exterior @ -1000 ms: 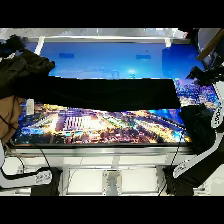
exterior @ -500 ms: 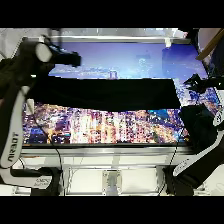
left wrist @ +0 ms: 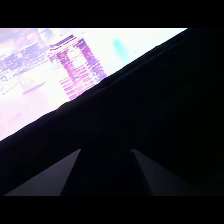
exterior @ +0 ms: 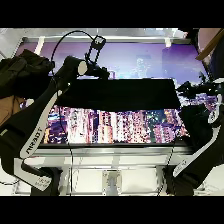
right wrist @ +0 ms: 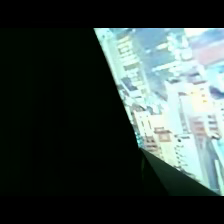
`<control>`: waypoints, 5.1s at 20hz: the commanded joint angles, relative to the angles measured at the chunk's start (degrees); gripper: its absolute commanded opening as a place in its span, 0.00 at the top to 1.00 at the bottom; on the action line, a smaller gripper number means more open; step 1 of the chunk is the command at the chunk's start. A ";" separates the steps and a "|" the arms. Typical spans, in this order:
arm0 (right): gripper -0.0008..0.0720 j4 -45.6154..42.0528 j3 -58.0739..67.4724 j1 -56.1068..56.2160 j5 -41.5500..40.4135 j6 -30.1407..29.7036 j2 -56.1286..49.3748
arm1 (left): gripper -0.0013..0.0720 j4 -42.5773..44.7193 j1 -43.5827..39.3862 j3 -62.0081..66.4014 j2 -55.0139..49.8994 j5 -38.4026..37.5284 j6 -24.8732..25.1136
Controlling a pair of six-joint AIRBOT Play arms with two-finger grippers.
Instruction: Fold the clothes and pants, and hang the long-sleeved shirts on hangers.
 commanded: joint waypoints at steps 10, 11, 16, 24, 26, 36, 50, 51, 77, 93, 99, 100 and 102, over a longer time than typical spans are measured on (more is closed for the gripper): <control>0.98 10.95 5.20 5.99 8.22 -4.50 1.11 | 0.97 -1.97 -1.33 0.02 -2.12 0.44 0.02; 0.98 14.58 6.60 6.05 8.70 -4.46 2.45 | 0.97 -4.28 -1.66 0.02 -2.89 0.42 0.04; 0.98 21.57 6.84 11.82 7.08 -3.43 10.45 | 0.97 -10.49 -4.96 0.02 -9.20 0.46 0.02; 0.98 18.14 6.82 34.40 -5.99 -2.69 12.68 | 0.97 -13.20 -4.83 0.04 -14.03 -0.55 -0.04; 0.98 12.57 6.78 40.02 -11.58 -0.37 12.52 | 0.97 -7.08 -1.49 0.04 -10.78 -2.27 -0.59; 0.98 5.27 4.76 62.71 -36.02 7.76 1.46 | 0.97 2.58 20.74 0.02 4.92 -17.51 -3.56; 0.18 -11.76 5.33 50.03 -2.05 5.14 11.69 | 0.97 2.60 21.70 0.02 5.25 -20.31 -2.78; 0.18 -14.73 4.48 46.90 1.68 5.90 12.13 | 0.97 2.60 21.70 0.02 5.25 -20.50 -2.78; 0.98 3.85 -6.08 42.45 -2.99 10.71 8.15 | 0.97 4.63 21.94 0.02 7.78 -24.74 -2.71; 0.98 -8.41 -5.92 20.39 24.09 13.35 34.07 | 0.97 -1.99 8.46 -0.09 15.39 -31.47 -2.80; 0.98 -4.15 -5.90 23.15 16.15 13.94 34.01 | 0.97 -10.23 -4.02 -0.07 -3.58 -19.78 -2.78; 0.98 -4.22 -5.90 24.33 14.47 13.94 34.01 | 0.97 -10.62 -6.10 -0.07 -6.54 -15.85 -2.78; 0.98 -4.92 -5.90 27.54 10.95 13.94 34.01 | 0.97 -10.58 -9.81 -0.07 -11.54 -8.98 -2.80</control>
